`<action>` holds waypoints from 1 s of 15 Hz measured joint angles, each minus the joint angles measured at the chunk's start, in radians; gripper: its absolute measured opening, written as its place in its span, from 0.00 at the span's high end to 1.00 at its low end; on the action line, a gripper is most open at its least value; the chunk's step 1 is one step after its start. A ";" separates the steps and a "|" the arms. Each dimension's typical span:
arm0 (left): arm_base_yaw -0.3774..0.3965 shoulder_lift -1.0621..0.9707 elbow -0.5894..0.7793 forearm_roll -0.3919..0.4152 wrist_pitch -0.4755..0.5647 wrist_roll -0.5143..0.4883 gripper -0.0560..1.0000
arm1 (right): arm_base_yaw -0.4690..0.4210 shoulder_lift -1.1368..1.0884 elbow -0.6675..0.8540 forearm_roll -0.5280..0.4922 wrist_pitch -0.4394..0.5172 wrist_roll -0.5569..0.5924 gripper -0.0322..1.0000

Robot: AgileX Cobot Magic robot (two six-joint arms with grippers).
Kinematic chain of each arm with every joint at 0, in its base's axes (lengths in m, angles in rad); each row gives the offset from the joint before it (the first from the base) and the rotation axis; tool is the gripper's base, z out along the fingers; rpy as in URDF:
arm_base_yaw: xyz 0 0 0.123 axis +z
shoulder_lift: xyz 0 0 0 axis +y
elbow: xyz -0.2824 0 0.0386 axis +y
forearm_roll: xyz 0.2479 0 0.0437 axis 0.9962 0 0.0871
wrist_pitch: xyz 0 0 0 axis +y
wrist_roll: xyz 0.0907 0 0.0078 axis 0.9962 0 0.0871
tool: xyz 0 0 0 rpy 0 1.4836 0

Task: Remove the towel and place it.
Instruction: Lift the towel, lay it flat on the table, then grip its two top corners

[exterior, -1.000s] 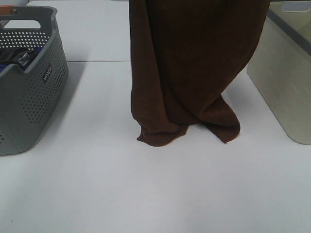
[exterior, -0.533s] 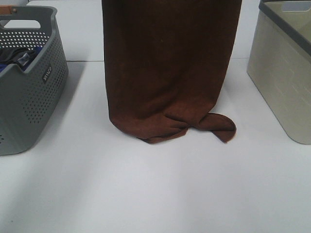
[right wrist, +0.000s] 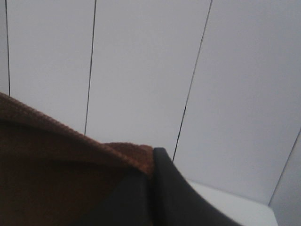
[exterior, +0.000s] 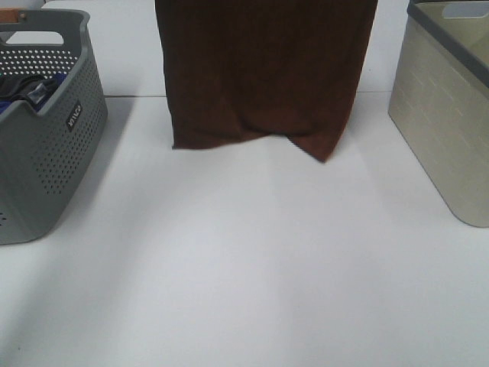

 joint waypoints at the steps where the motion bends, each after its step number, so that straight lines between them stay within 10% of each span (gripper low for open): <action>1: 0.000 0.000 -0.021 0.000 -0.015 0.001 0.95 | 0.001 0.000 -0.029 0.004 -0.001 -0.002 0.97; 6: -0.005 0.015 -0.067 0.007 0.031 0.003 0.95 | 0.007 -0.001 -0.098 0.000 0.145 -0.002 0.97; 11: -0.034 0.061 -0.067 -0.039 0.714 0.003 0.95 | -0.001 0.032 0.068 -0.026 0.517 0.000 0.97; 15: -0.048 0.061 -0.067 -0.111 1.065 -0.005 0.95 | -0.001 0.032 0.137 -0.008 0.736 0.034 0.97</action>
